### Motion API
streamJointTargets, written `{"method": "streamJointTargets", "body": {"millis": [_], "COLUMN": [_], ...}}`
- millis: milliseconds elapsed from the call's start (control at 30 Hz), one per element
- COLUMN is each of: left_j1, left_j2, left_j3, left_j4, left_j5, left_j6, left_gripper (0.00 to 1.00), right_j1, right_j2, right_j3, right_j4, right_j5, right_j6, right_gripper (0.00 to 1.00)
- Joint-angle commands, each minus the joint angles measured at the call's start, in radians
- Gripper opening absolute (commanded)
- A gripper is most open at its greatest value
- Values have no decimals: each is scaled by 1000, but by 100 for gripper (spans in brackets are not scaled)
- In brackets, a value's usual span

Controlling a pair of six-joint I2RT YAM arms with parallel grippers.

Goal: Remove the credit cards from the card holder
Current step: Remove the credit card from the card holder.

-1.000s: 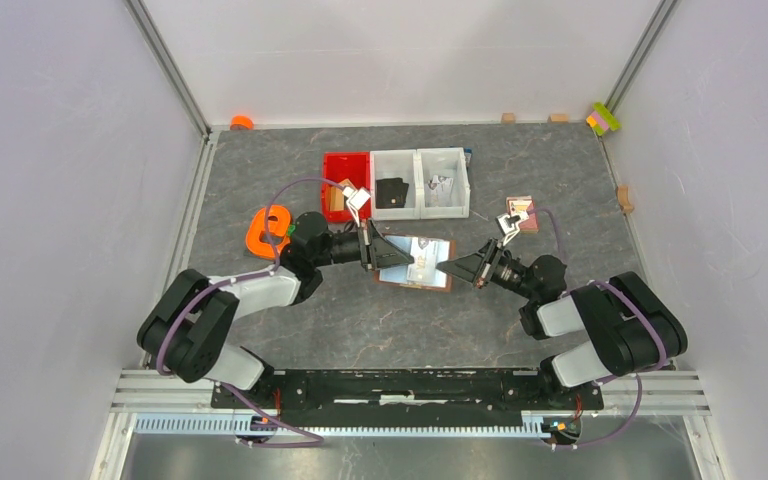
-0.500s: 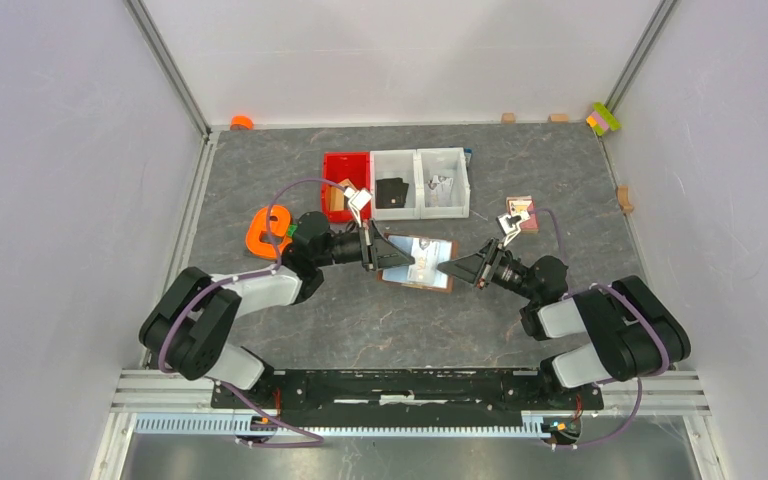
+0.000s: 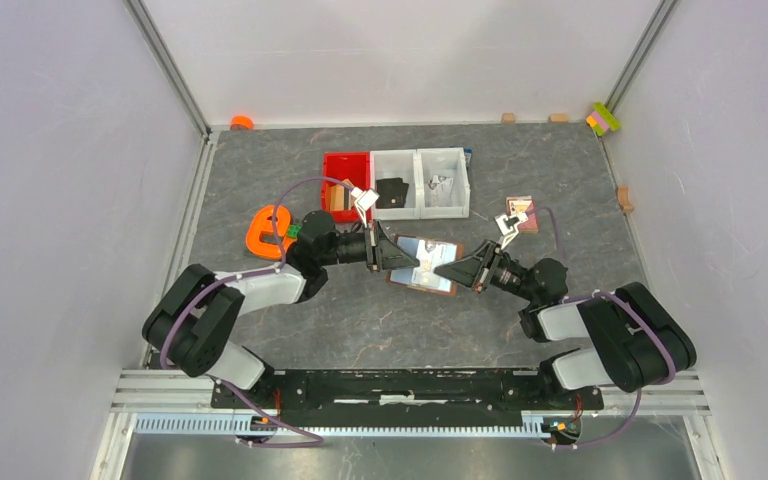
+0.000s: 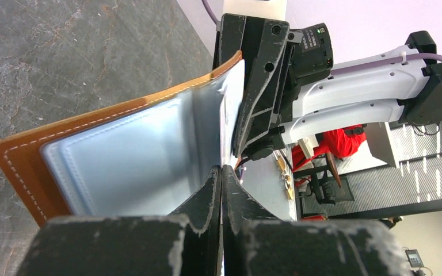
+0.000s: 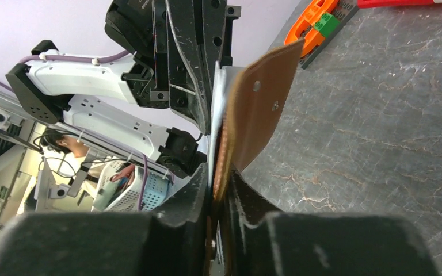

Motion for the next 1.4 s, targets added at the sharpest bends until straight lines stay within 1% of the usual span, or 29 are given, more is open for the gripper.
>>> {"method": "streamJointTargets", "body": {"millis": [0, 100, 133, 167, 267, 333, 567, 633, 667, 800, 833, 967, 1133, 1200, 1267, 1367], "left_j1": [1, 2, 2, 2, 2, 0, -11, -20, -26, -30, -29, 3, 57, 77, 93, 104], "left_j2": [-38, -54, -54, -51, -36, -23, 28, 46, 55, 72, 69, 17, -50, -70, -94, -151], "left_j3": [21, 21, 20, 20, 16, 22, 44, 55, 63, 72, 69, 38, -14, -31, -46, -61], "left_j4": [-2, -35, -31, -24, 20, 21, 54, 56, 56, 68, 65, 33, -6, -14, -30, -102], "left_j5": [-5, -17, -16, -12, 3, 11, 48, 60, 68, 80, 74, 29, -43, -62, -85, -135], "left_j6": [33, 54, 53, 49, 23, 17, -17, -21, -24, -38, -36, -12, 5, 6, 13, 52], "left_gripper": [2, 3, 6, 12, 26, 29, 33, 32, 30, 5, 2, 2, 2, 2, 2, 2], "right_j1": [6, 5, 5, 6, 5, 5, 8, 10, 9, 9, 9, -2, -29, -37, -43, -44], "right_j2": [-19, -17, -15, -12, -5, 5, 39, 39, 39, 36, 35, 39, 63, 71, 76, 86], "right_j3": [14, 15, 16, 17, 17, 16, 19, 18, 19, 18, 18, 11, -3, -8, -8, 2], "right_j4": [146, 147, 150, 153, 185, 220, 300, 298, 296, 293, 293, 284, 296, 292, 259, 150], "right_j5": [-8, -8, -9, -11, -15, -20, -29, -29, -29, -29, -28, -16, -5, 0, 2, 10], "right_j6": [-33, -28, -25, -22, -2, 20, 73, 71, 70, 65, 63, 60, 75, 75, 58, -5], "right_gripper": [12, 3, 1, 0, 0, 0, 0, 0, 0, 0, 0, 8, 14, 14, 15, 15]}}
